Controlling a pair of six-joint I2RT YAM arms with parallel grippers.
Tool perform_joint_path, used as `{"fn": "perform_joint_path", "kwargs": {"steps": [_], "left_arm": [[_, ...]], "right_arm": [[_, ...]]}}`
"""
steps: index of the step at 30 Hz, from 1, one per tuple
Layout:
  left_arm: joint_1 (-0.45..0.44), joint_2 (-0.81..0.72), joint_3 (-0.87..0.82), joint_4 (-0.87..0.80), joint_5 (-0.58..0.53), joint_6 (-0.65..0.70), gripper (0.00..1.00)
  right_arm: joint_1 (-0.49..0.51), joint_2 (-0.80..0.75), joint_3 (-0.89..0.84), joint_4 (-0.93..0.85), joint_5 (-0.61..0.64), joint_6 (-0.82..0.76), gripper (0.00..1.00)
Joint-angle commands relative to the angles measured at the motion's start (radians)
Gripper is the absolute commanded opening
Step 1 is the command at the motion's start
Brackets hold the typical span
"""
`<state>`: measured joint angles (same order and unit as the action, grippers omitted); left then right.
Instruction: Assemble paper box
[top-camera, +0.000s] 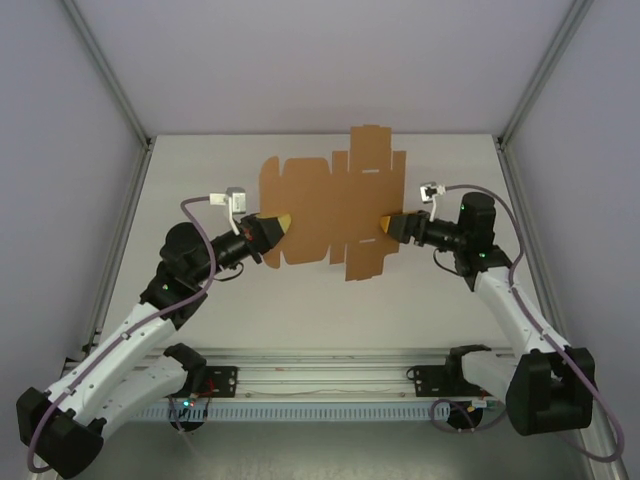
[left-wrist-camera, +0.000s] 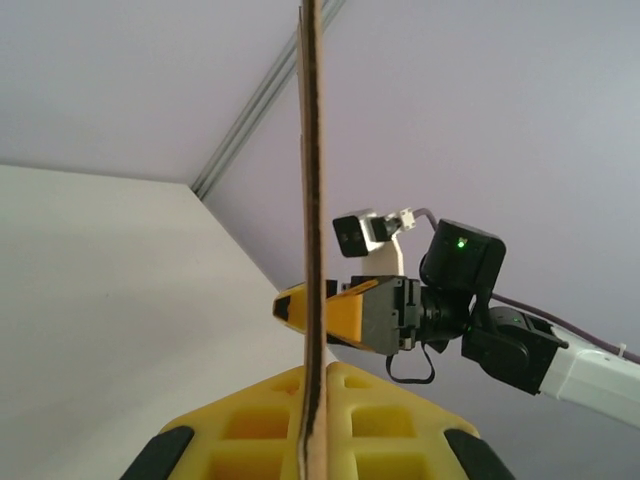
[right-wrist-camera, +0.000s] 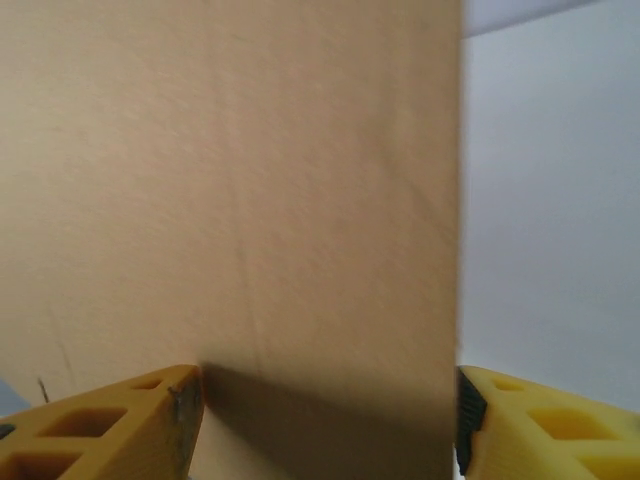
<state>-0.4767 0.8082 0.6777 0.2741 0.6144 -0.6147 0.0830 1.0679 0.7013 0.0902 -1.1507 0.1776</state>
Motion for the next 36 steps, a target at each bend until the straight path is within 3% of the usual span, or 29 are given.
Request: {"fn": "perform_joint_path", "kwargs": {"steps": [1, 5, 9, 11, 12, 16, 17, 19, 22, 23, 26, 29, 32, 36], "left_arm": [[0.004, -0.029, -0.002, 0.010, 0.014, -0.010, 0.00], [0.003, -0.034, -0.002, -0.033, -0.027, 0.006, 0.00], [0.004, -0.033, -0.004, -0.065, -0.066, 0.023, 0.00], [0.004, -0.033, -0.009, -0.069, -0.083, 0.027, 0.00], [0.005, -0.032, -0.010, -0.071, -0.089, 0.029, 0.00], [0.004, -0.015, -0.018, -0.068, -0.105, 0.030, 0.00], [0.003, -0.007, -0.018, -0.079, -0.119, 0.030, 0.06], [0.003, 0.014, -0.007, -0.173, -0.219, 0.045, 0.48], [0.004, 0.039, -0.013, -0.322, -0.460, 0.053, 0.93], [0.004, 0.049, -0.017, -0.367, -0.537, 0.050, 1.00], [0.006, 0.085, -0.025, -0.488, -0.707, 0.029, 1.00], [0.007, 0.127, -0.013, -0.571, -0.782, 0.013, 1.00], [0.010, 0.161, 0.007, -0.586, -0.780, 0.017, 1.00], [0.019, 0.227, 0.056, -0.540, -0.684, 0.034, 1.00]], "right_arm": [[-0.009, -0.029, 0.042, 0.007, -0.066, -0.035, 0.55], [-0.018, -0.029, 0.067, -0.051, -0.073, -0.061, 0.30], [-0.022, -0.038, 0.078, -0.081, -0.047, -0.072, 0.18], [-0.021, -0.043, 0.081, -0.087, -0.017, -0.069, 0.09], [-0.022, -0.043, 0.084, -0.096, 0.010, -0.067, 0.00], [-0.016, -0.033, 0.119, -0.190, 0.106, -0.106, 0.00], [-0.010, -0.035, 0.124, -0.213, 0.145, -0.124, 0.00], [0.015, -0.043, 0.124, -0.254, 0.279, -0.175, 0.00], [0.068, -0.022, 0.135, -0.341, 0.447, -0.289, 0.00], [0.087, -0.004, 0.139, -0.363, 0.497, -0.318, 0.00], [0.138, 0.077, 0.153, -0.407, 0.572, -0.415, 0.00], [0.191, 0.151, 0.169, -0.392, 0.695, -0.503, 0.00], [0.274, 0.195, 0.160, -0.281, 0.886, -0.663, 0.00], [0.387, 0.247, 0.136, -0.092, 1.096, -0.967, 0.00]]}}
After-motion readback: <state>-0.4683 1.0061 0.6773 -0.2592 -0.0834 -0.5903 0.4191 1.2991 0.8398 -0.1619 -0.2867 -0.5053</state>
